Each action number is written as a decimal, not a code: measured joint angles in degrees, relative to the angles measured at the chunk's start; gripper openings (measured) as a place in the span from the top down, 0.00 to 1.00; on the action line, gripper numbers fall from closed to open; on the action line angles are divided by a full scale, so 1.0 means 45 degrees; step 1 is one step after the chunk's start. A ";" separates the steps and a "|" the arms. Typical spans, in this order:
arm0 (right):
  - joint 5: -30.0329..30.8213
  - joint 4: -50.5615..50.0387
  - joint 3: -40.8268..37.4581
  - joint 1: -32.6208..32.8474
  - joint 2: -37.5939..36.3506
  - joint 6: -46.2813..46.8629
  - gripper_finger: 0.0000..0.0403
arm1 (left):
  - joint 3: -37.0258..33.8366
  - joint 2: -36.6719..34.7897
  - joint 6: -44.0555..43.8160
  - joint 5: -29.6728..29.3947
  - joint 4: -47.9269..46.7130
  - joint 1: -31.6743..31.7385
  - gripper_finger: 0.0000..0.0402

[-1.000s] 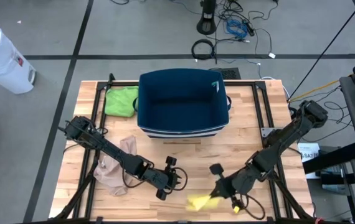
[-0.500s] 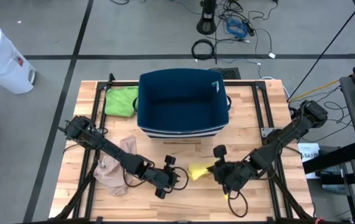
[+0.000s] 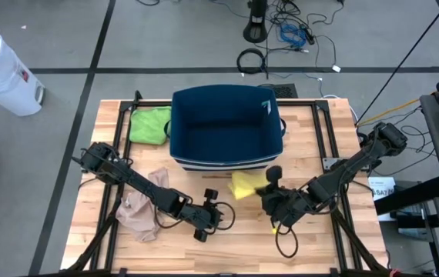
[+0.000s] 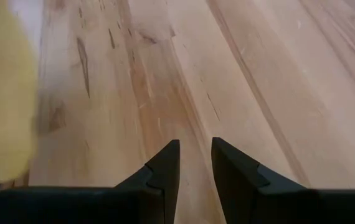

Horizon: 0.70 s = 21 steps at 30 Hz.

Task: Fold towel
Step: Fold the yellow towel

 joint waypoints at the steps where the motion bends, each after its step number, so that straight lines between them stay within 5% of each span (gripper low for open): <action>1: -0.1314 0.0003 -0.0003 -0.0077 0.0025 0.0360 1.00 | 0.0000 0.0000 -0.0025 0.0000 -0.0034 0.0000 0.75; 5: -0.6472 0.1173 -0.0261 -0.0173 0.0658 0.1558 0.93 | 0.0000 0.0000 -0.0029 0.0000 -0.0107 0.0000 0.75; 9: -0.8447 0.2407 -0.0402 0.0298 0.1510 0.2260 0.79 | 0.0000 0.0000 -0.0046 0.0005 -0.0115 0.0033 0.75; 16: -0.8867 0.3181 -0.0402 0.0696 0.1953 0.3318 0.52 | 0.0000 0.0000 -0.0480 0.0013 -0.0188 -0.0053 0.75; 21: -0.8213 0.4116 -0.0402 0.0710 0.2045 0.3456 0.48 | 0.0000 0.0000 -0.0538 0.0019 -0.0210 -0.0097 0.75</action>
